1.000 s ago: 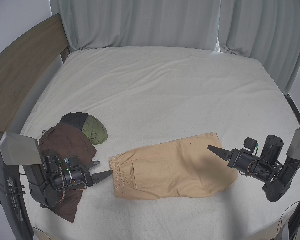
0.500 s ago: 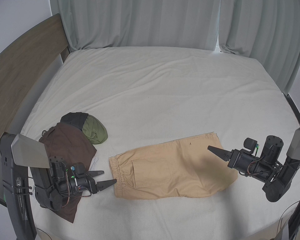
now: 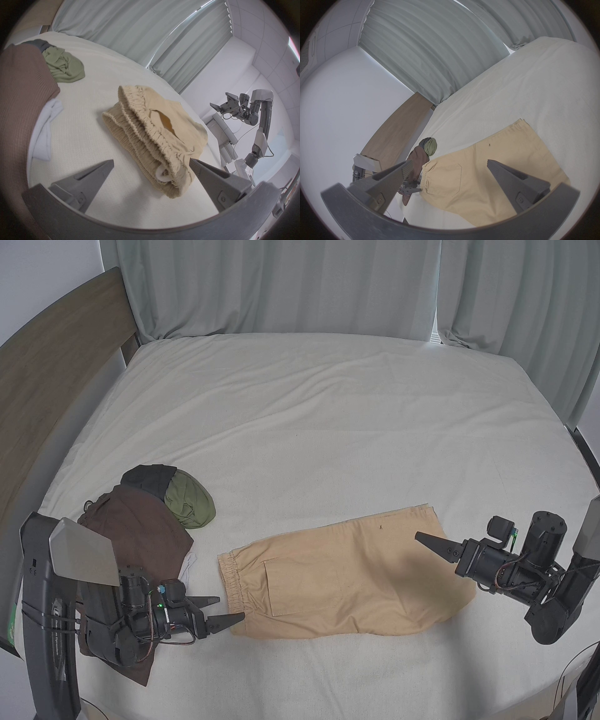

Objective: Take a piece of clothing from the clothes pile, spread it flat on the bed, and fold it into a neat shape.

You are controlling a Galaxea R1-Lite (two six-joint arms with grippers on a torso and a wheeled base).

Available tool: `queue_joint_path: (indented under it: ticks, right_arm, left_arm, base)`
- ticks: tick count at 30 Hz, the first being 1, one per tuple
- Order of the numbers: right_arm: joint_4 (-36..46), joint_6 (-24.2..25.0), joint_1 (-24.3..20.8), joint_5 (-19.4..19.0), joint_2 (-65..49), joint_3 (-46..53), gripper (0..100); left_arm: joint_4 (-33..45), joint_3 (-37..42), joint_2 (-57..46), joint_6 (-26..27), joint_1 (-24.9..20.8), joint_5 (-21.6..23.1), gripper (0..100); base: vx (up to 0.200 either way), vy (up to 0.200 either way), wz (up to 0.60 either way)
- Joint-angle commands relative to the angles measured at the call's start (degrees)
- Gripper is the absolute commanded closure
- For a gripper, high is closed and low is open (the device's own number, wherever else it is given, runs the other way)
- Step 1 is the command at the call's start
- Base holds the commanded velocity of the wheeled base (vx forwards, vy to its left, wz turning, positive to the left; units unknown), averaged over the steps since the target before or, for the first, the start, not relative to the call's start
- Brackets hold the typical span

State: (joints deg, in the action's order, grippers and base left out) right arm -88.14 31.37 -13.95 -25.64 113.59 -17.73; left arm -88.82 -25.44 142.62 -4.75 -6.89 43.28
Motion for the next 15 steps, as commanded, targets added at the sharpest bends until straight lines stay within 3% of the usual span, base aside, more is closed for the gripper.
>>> queue_joint_path:
  ticks: [1, 15]
  right_arm:
    - [0.0, 0.0, 0.1, 0.0, 0.1, 0.1, 0]
    - [0.0, 0.0, 0.0, 0.1, 0.1, 0.1, 0]
  left_arm:
    - [0.1, -1.6, 2.6, -1.0, -0.9, -0.2, 0]
    - [0.0, -5.9, 2.6, -13.6, -6.7, -7.3, 0]
  base:
    - [0.0, 0.0, 0.0]
    - [0.0, 0.0, 0.0]
